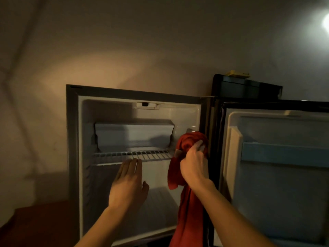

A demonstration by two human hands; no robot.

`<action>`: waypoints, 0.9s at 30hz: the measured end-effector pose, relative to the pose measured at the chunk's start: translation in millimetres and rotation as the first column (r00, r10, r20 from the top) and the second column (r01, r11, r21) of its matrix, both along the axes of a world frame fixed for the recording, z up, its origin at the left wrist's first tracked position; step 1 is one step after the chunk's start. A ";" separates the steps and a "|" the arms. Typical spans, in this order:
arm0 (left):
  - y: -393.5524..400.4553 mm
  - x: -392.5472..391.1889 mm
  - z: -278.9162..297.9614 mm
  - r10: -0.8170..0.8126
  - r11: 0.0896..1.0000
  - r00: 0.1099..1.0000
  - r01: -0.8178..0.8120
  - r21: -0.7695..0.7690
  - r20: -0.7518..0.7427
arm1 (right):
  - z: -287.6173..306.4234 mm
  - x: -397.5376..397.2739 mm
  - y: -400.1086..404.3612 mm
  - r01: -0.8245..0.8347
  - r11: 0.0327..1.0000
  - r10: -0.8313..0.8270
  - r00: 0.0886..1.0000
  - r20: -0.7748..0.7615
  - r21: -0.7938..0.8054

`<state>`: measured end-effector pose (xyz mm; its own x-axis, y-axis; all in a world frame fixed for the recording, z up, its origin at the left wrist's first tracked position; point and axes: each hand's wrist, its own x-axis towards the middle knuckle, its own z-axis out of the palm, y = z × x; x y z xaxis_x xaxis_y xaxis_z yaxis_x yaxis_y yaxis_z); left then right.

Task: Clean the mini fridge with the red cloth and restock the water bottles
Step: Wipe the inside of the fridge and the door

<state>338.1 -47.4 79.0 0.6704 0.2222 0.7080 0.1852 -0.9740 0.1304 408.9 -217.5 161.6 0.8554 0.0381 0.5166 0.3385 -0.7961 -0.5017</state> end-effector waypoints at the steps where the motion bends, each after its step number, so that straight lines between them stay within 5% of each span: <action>1: 0.3 0.4 -1.2 -0.001 1.000 1.000 0.001 0.003 0.001 | 0.6 1.7 1.7 -0.008 1.000 0.007 1.000 0.011 0.018; 11: 10.8 -5.6 -14.8 -0.066 0.992 0.998 0.066 0.104 -0.011 | -33.6 19.7 10.6 0.023 0.993 0.002 0.978 0.209 -0.119; 14: 9.0 -8.4 -23.5 -0.069 0.989 0.997 0.074 0.131 -0.040 | -76.4 13.2 17.7 0.097 0.966 -0.078 0.993 0.086 -0.240; 17: 8.3 -12.5 -32.2 -0.083 0.984 0.993 0.095 0.150 -0.082 | -113.2 9.6 21.5 0.046 0.989 -0.055 0.996 -0.066 -0.142; 27: 11.4 -14.2 -69.0 -0.105 0.986 0.974 0.129 0.108 -0.202 | -158.9 13.3 19.1 0.115 0.981 -0.147 0.966 -0.213 -0.157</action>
<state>323.9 -35.9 10.0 0.8141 0.0558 0.5780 0.0795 -0.9967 -0.0157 422.2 -198.4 2.7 0.9506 -0.0226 0.3096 0.1191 -0.8944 -0.4310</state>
